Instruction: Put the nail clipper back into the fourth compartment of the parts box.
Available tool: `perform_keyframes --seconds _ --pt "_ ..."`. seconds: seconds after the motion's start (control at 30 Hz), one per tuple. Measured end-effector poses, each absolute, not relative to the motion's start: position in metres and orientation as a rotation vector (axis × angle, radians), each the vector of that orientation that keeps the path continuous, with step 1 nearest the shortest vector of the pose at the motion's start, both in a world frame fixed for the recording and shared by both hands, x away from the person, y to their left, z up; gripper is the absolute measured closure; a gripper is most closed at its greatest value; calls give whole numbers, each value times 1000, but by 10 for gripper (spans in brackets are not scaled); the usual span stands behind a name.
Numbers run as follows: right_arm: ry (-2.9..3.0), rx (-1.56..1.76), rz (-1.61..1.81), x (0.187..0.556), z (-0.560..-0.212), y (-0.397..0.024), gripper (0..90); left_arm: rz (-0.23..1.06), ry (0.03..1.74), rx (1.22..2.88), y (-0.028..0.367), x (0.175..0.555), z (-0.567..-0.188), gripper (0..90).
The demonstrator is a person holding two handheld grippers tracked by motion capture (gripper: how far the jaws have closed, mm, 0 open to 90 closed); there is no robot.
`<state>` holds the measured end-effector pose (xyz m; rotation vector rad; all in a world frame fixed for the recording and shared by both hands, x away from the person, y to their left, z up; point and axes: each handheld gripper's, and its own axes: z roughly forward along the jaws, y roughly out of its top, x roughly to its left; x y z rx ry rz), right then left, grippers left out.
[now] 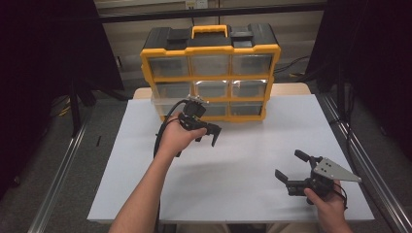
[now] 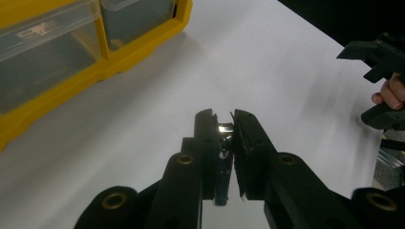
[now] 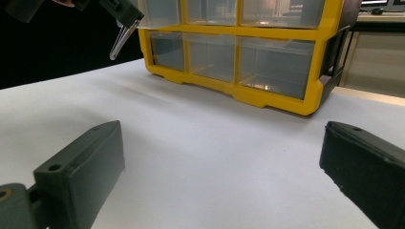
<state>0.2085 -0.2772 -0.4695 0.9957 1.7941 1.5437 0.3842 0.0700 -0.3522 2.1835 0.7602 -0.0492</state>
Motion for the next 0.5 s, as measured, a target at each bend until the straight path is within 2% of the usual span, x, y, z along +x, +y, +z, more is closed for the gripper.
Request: perform_keyframes --seconds 0.5 --pt "1790 998 1546 208 -469 -277 9 -36 769 2214 75 391 -334 808"
